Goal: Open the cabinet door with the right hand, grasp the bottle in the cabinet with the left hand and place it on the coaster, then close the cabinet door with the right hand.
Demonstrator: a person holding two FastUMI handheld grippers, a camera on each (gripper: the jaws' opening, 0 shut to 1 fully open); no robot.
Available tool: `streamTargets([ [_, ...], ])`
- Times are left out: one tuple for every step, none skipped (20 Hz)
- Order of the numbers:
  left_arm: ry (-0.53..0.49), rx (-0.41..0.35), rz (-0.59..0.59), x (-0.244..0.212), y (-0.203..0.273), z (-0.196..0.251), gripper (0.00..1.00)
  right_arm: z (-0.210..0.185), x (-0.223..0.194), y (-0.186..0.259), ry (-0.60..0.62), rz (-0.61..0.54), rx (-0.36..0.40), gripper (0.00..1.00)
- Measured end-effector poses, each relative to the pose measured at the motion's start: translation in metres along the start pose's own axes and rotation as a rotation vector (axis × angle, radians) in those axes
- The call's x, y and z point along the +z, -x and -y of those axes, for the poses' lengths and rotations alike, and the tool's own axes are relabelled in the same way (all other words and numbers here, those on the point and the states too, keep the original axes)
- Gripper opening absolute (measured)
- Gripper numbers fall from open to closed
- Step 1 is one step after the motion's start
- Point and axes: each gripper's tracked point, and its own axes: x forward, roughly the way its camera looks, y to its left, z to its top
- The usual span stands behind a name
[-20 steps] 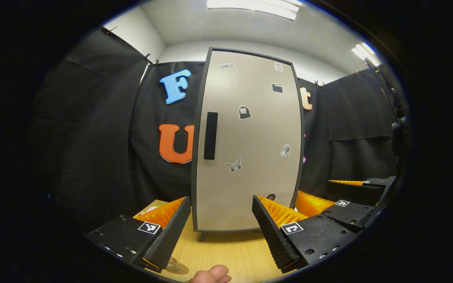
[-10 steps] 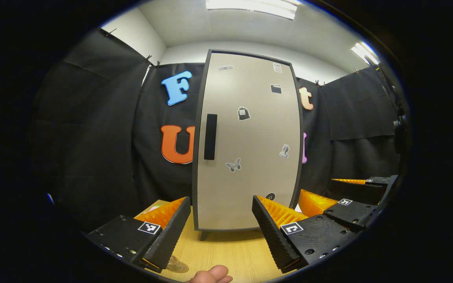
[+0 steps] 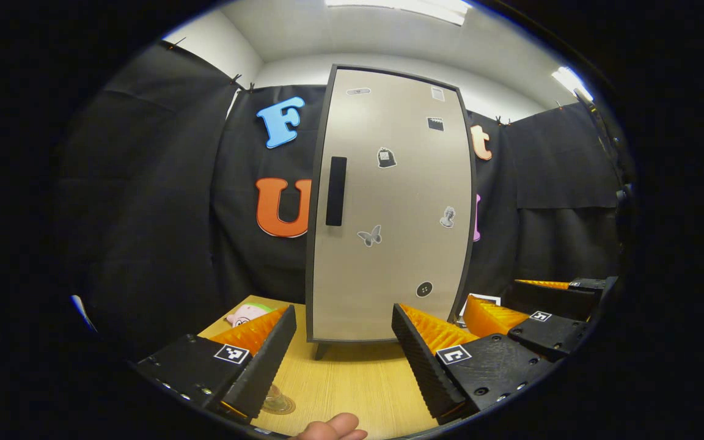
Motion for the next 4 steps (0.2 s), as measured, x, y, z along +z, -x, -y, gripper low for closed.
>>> streamTargets([
  [-0.011,-0.001,0.006,0.0020,-0.0005,-0.0002,0.95,0.0000,0.0007,-0.0006,0.005,0.001,-0.001,0.98],
  [-0.016,-0.006,0.008,0.0032,-0.0013,-0.0002,0.95,0.0001,0.0013,-0.0011,0.011,0.001,-0.001,0.98],
  [-0.016,-0.008,0.005,0.0016,-0.0027,0.0000,0.95,-0.0003,0.0030,-0.0023,0.018,0.001,-0.004,0.98],
  [-0.011,-0.010,-0.002,0.0004,-0.0033,-0.0003,0.95,0.0003,0.0040,-0.0030,0.025,0.001,-0.005,0.98],
])
